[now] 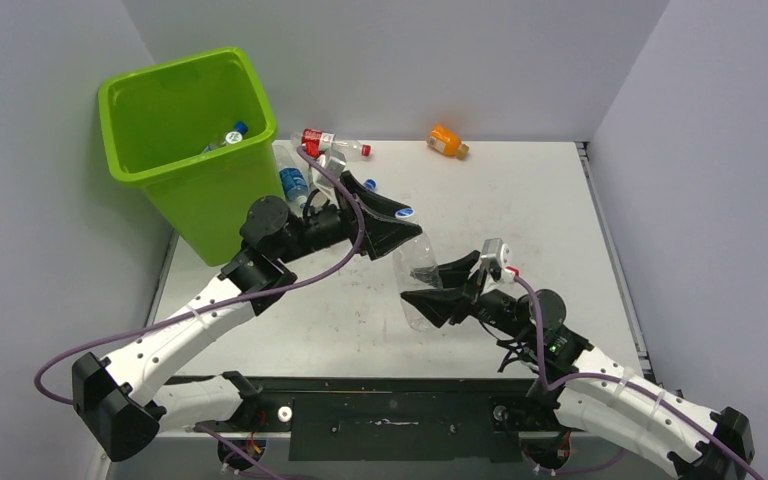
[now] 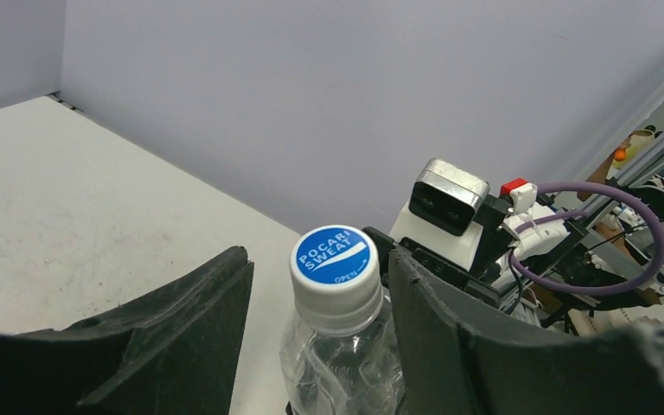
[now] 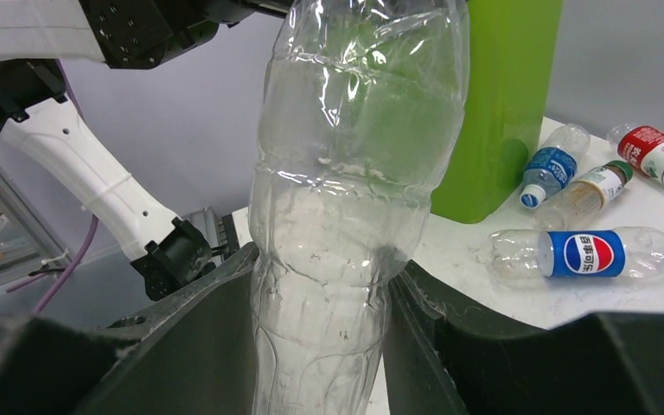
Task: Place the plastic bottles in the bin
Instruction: Pick up the plastic bottle at the center of the board, then place the plastic bottle in the trash bin.
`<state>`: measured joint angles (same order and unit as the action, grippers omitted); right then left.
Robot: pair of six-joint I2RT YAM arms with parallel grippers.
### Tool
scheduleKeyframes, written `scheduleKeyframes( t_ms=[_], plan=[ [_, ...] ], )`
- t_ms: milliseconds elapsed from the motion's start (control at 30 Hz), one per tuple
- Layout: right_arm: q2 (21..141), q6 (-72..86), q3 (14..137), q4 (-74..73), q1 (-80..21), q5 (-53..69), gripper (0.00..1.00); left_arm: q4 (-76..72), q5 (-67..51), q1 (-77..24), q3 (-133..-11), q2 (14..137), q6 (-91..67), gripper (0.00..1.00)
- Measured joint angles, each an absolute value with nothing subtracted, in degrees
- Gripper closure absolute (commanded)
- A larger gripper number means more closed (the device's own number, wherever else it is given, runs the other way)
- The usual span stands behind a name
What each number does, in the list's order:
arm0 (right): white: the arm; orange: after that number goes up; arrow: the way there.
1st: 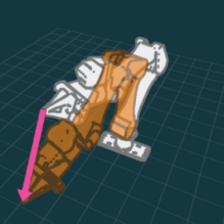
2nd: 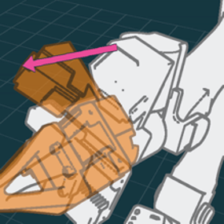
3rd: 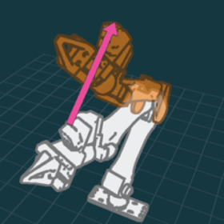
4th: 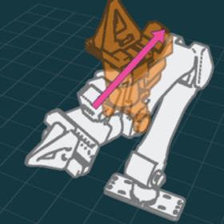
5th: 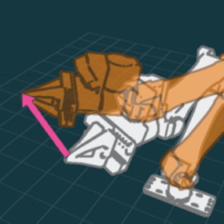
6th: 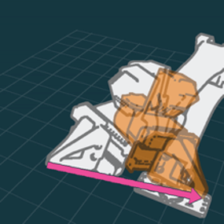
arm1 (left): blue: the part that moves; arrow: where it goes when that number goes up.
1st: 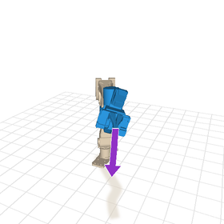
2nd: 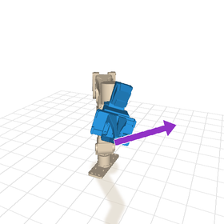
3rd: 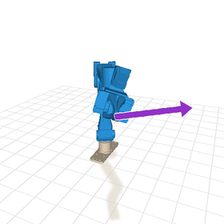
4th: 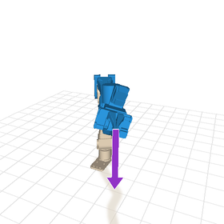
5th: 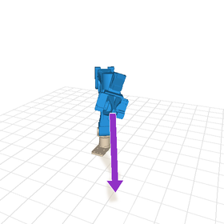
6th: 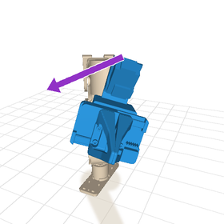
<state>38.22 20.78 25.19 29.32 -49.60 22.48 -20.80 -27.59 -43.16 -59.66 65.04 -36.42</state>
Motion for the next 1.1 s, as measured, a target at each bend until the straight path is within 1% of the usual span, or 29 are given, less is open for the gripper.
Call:
scheduleKeyframes(
  t_ms=[67, 100, 133, 167, 200, 233, 267, 367, 467, 600, 767, 867, 967, 1033, 1100],
  plan=[
    [38.3, 20.3, 25.2, 28.9, -49.6, 22.5, 0.66, -20.8, -28.2, -43.2, -60.0, 65.5, -36.9, 0.65],
    [38.5, 20.2, 25.2, 28.8, -49.6, 22.5, 0.6, -20.8, -28.6, -43.3, -60.2, 65.6, -37.1, 0.75],
    [38.7, 20.1, 25.2, 28.6, -49.7, 22.5, 0.48, -20.8, -28.9, -43.4, -60.4, 65.8, -37.2, 0.86],
    [38.9, 19.8, 25.2, 28.5, -49.7, 22.4, 0.31, -20.7, -29.1, -43.5, -60.5, 65.9, -37.3, 0.98],
    [39.1, 19.7, 25.3, 28.3, -49.7, 22.2, 0.11, -20.7, -29.3, -43.5, -60.6, 65.9, -37.5, 1.0],
    [39.2, 19.8, 25.5, 27.8, -49.7, 22.0, 0.07, -20.7, -29.9, -43.6, -60.7, 65.9, -37.7, 1.0],
    [39.6, 19.6, 26.0, 26.5, -49.8, 22.1, 0.1, -20.8, -30.0, -43.7, -60.8, 65.9, -37.4, 1.0],
    [40.8, 20.1, 28.9, 22.4, -50.0, 22.2, 0.1, -19.9, -29.8, -43.9, -61.0, 65.6, -36.1, 1.0],
    [41.7, 20.5, 34.0, 16.7, -50.2, 22.1, 0.1, -15.1, -26.4, -43.9, -62.5, 64.3, -32.2, 1.0],
    [39.9, 20.6, 40.6, 8.6, -50.3, 19.8, 0.1, -7.6, -18.3, -44.2, -66.6, 60.3, -24.5, 1.0],
    [32.7, 20.3, 46.2, 2.0, -50.3, 15.1, 0.1, -4.0, -2.5, -44.0, -72.4, 53.0, -9.6, 1.0],
    [27.3, 19.9, 45.8, 1.4, -50.3, 11.2, 0.1, -5.0, 7.6, -44.0, -74.8, 49.5, 0.4, 1.0],
    [23.7, 20.1, 42.3, 2.9, -50.3, 6.4, 0.1, -9.1, 17.6, -43.9, -76.7, 48.4, 10.5, 1.0],
    [23.4, 20.6, 38.4, 3.6, -50.3, 3.2, 0.1, -12.8, 24.0, -43.1, -78.8, 49.6, 16.5, 1.0],
    [24.1, 21.3, 35.3, 3.7, -50.3, 1.5, 0.1, -14.5, 28.4, -39.4, -82.5, 52.7, 19.1, 1.0]
  ],
)
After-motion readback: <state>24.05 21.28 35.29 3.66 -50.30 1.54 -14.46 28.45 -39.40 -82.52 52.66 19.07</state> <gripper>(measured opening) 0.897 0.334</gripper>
